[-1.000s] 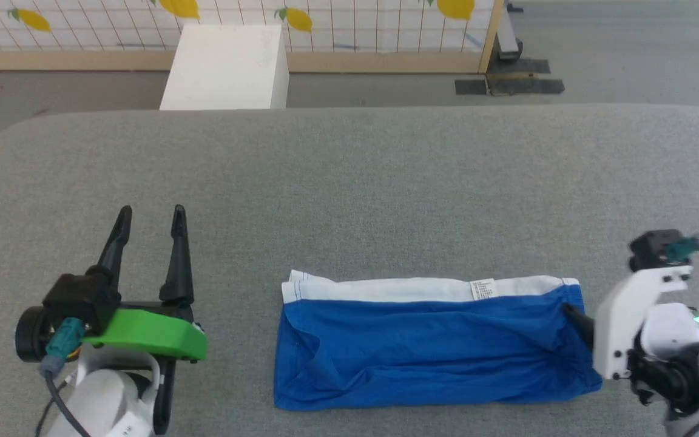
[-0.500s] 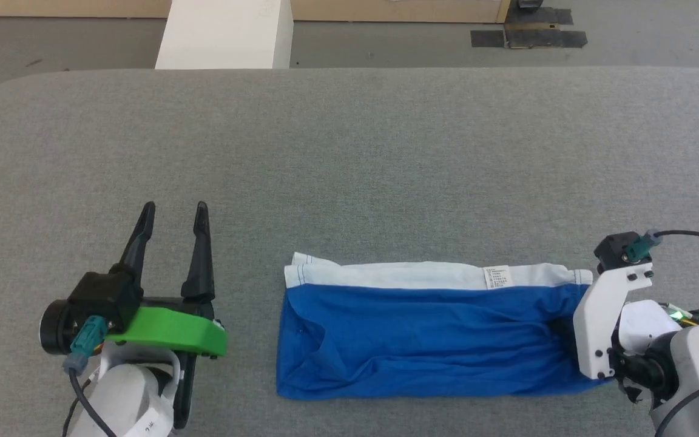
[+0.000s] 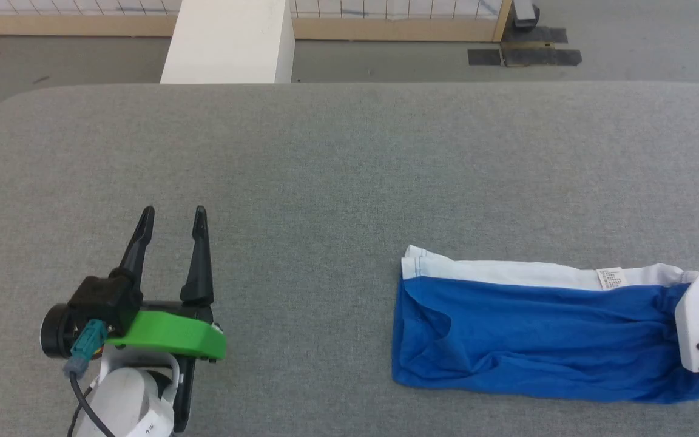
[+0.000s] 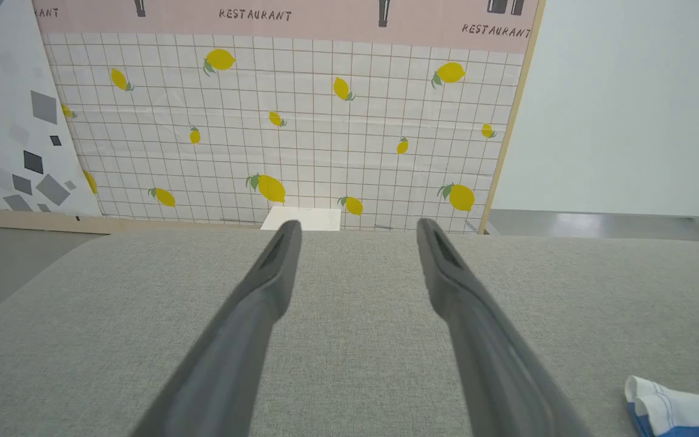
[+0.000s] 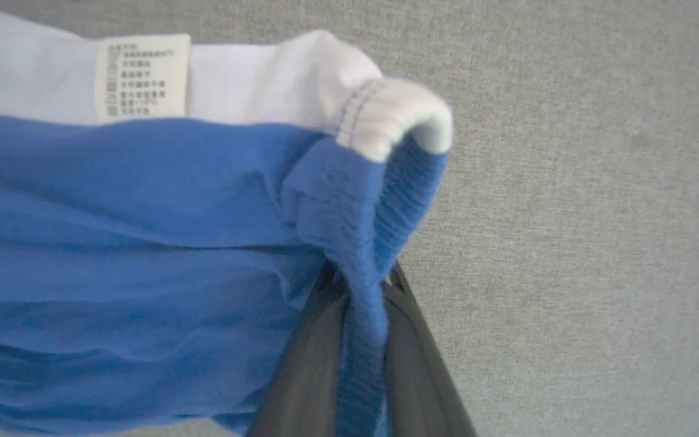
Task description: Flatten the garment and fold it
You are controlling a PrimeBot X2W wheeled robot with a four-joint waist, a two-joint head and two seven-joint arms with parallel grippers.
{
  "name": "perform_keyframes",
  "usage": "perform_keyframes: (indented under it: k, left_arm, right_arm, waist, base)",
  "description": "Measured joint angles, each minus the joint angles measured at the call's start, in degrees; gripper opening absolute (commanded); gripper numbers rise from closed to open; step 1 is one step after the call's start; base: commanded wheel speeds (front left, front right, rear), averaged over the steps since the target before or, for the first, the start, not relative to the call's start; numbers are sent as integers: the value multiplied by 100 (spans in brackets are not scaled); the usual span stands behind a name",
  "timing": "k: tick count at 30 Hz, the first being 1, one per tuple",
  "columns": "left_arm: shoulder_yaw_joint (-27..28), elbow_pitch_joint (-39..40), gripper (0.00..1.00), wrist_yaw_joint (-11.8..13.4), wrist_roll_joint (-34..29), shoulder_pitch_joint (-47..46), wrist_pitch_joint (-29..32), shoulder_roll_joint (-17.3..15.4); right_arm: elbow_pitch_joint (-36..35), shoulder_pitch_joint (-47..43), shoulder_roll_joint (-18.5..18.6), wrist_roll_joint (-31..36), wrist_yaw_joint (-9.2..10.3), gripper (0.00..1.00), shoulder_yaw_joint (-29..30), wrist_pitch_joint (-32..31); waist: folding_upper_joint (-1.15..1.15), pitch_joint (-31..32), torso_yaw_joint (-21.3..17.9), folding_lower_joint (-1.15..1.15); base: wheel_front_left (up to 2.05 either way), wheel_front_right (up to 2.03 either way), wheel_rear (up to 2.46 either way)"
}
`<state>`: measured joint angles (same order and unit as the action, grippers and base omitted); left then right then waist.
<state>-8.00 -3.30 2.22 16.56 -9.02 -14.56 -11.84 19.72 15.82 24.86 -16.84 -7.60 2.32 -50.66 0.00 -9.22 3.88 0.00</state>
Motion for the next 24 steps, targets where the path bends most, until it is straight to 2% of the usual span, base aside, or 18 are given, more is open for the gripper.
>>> perform_keyframes:
  k: [4,8,10,14,17,21,24]
  left_arm:
    - [87,-22,100,-62,-55,121,0,85]
    - [189,-15,100,-76,-81,226,0,115]
    - [213,-10,100,-113,-96,275,0,134]
    - [258,33,100,-153,-121,339,0,221]
    - [285,63,100,-221,-155,349,-15,289]
    - [347,98,100,-270,-207,367,-16,312]
    - [372,115,100,-289,-293,367,-16,374]
  right_arm:
    - [-296,-2,156,8,0,0,-60,-282]
    - [-1090,-55,244,-191,0,0,-200,-911]
    - [-1550,-101,165,-433,0,0,-212,-1259]
    - [-2494,-292,-334,-737,2,0,-230,-1806]
    - [-2916,-446,-732,-786,2,0,-359,-2046]
    - [-2949,-477,-1176,-670,2,0,-563,-1959]
    - [-2664,-462,-1556,-622,2,0,-764,-1767]
  waist:
    - [0,116,5,0]
    - [0,225,7,0]
    - [0,274,8,0]
    - [0,349,39,0]
    - [0,362,108,0]
    - [0,332,192,0]
    - [0,286,270,0]
  base:
    - [0,0,0]
    - [0,0,0]
    - [0,0,0]
    - [0,0,0]
    - [0,0,0]
    - [0,0,0]
    - [0,0,0]
